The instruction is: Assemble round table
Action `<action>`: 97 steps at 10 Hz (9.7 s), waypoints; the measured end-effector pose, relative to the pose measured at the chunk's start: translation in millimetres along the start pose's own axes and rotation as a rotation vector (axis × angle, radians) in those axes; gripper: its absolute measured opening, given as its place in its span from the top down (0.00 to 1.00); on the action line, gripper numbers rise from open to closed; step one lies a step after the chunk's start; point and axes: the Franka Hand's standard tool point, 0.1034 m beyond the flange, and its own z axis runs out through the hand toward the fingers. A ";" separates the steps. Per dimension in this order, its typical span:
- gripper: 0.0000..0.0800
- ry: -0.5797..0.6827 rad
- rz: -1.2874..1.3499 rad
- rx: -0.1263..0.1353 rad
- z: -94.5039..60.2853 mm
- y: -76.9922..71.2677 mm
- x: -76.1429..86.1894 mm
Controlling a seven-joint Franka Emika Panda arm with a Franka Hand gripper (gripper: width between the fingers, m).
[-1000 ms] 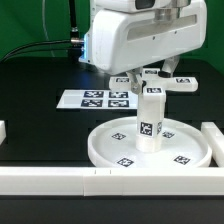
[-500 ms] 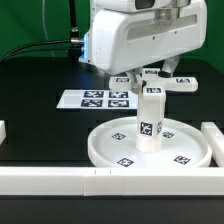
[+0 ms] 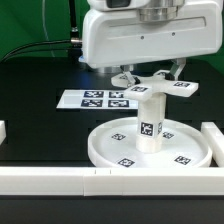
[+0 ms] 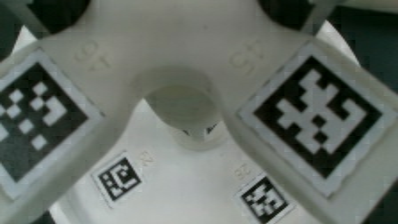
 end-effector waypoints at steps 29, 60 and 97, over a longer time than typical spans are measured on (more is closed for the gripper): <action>0.22 -0.085 2.027 0.188 -4.4 4.2 0.7; 0.19 0.017 -0.521 0.021 -31.4 -16.3 23.5; 0.19 -0.018 -0.953 -0.007 -3.5 0.7 1.9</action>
Offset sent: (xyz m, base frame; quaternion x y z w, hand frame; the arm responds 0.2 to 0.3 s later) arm -0.0077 0.0073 -0.0079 0.0389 -0.0153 0.3146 0.9483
